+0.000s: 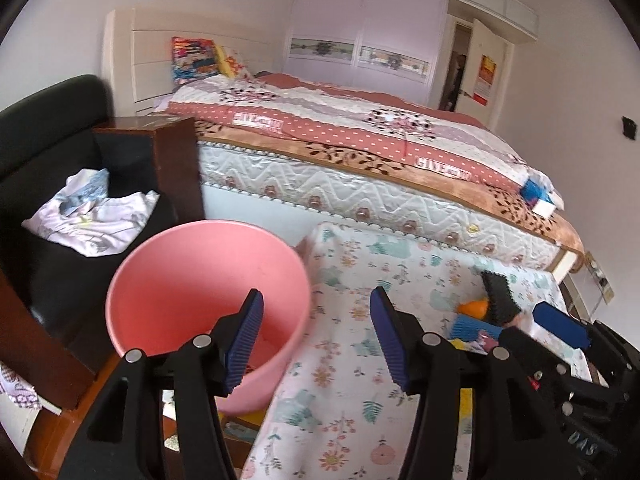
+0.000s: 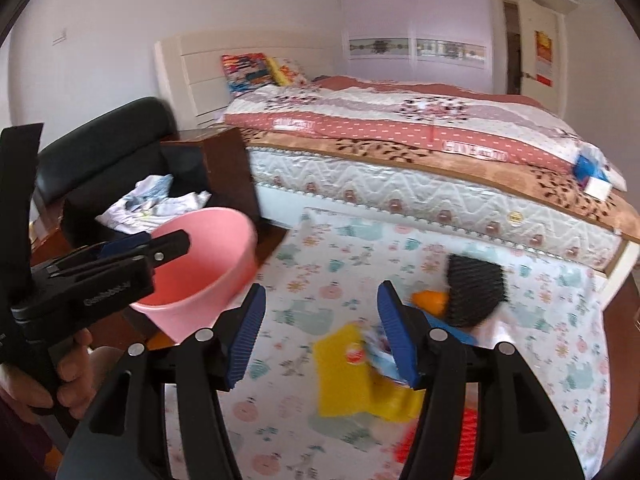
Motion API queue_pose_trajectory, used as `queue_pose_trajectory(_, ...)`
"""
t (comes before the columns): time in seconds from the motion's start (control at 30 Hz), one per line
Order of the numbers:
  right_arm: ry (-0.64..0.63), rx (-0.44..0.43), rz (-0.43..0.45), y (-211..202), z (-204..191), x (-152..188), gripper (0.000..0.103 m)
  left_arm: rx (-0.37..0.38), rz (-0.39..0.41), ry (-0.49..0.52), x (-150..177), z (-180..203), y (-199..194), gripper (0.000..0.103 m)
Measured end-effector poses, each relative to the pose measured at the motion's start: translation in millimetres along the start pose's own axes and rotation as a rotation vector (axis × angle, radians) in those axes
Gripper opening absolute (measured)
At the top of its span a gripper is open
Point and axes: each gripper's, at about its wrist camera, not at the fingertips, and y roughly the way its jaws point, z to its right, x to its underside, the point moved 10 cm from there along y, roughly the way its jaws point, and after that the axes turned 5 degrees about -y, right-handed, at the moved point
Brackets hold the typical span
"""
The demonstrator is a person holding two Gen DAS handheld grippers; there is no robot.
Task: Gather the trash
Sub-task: 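Move both tools back over the trash on the mattress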
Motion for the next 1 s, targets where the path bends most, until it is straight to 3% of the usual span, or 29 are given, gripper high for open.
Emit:
queue_pose_trajectory(0.33,0.087,0.127,-0.01,-21.0,71.5,26.0,0.059,0.167,-0.024,0.096,18.4,62.2,5.4,0.058)
queue_pose_trajectory(0.53,0.14,0.184,-0.019,-29.0,109.2,41.3,0.059,0.302,-0.116,0.125,42.7,97.8,13.6,0.058)
queue_pose_trajectory(0.73,0.183,0.215,-0.041,-33.1,135.9,62.3,0.059,0.319,-0.236,0.143,79.9,118.1,34.6,0.058)
queue_pose_trajectory(0.8,0.198,0.208,-0.05,-33.6,139.7,68.9,0.059,0.323,-0.28,0.159,94.3,125.3,41.4,0.052)
queue_pose_trajectory(1.0,0.21,0.163,-0.074,-39.5,141.1,90.9,0.059,0.305,-0.34,0.159,113.8,133.1,54.6,0.051)
